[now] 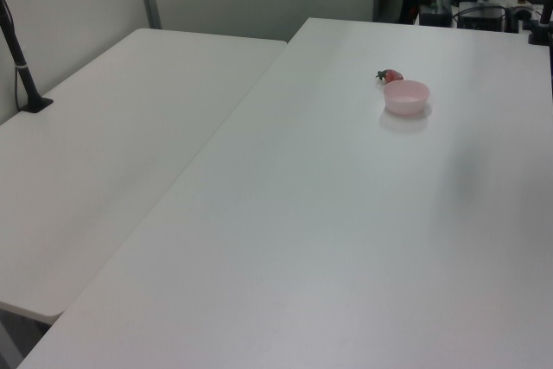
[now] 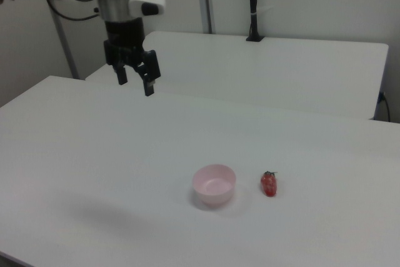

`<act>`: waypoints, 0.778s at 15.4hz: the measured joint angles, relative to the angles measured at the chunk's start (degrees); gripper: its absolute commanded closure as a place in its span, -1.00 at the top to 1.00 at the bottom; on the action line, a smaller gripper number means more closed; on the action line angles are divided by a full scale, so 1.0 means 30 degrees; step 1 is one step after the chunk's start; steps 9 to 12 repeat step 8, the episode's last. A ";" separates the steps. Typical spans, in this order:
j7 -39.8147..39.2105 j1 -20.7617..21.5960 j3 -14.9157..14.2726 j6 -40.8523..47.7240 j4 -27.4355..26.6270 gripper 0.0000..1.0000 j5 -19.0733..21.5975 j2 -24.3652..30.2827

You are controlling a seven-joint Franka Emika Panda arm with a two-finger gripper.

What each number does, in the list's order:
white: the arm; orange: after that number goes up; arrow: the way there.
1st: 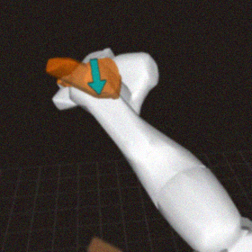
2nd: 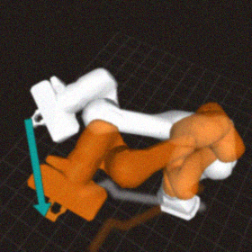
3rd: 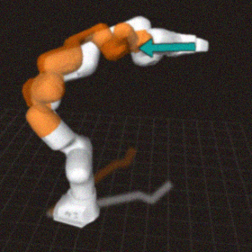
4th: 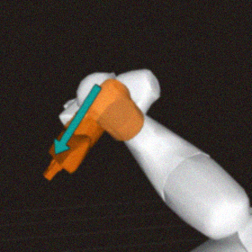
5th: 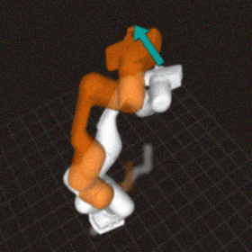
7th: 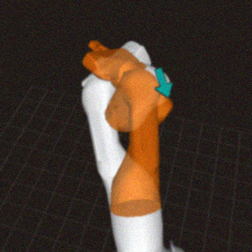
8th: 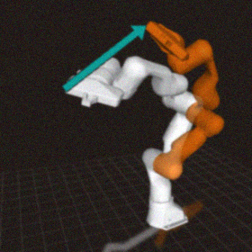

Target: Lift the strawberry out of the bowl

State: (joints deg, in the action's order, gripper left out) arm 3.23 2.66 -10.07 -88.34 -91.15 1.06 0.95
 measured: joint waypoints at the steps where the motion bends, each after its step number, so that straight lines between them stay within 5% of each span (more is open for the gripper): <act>1: 0.0000 0.0269 0.0004 -0.0261 -0.0239 1.00 -0.0003 0.0072; 12: -0.1855 0.0038 0.0083 -0.1957 -0.0493 1.00 -0.0004 0.0092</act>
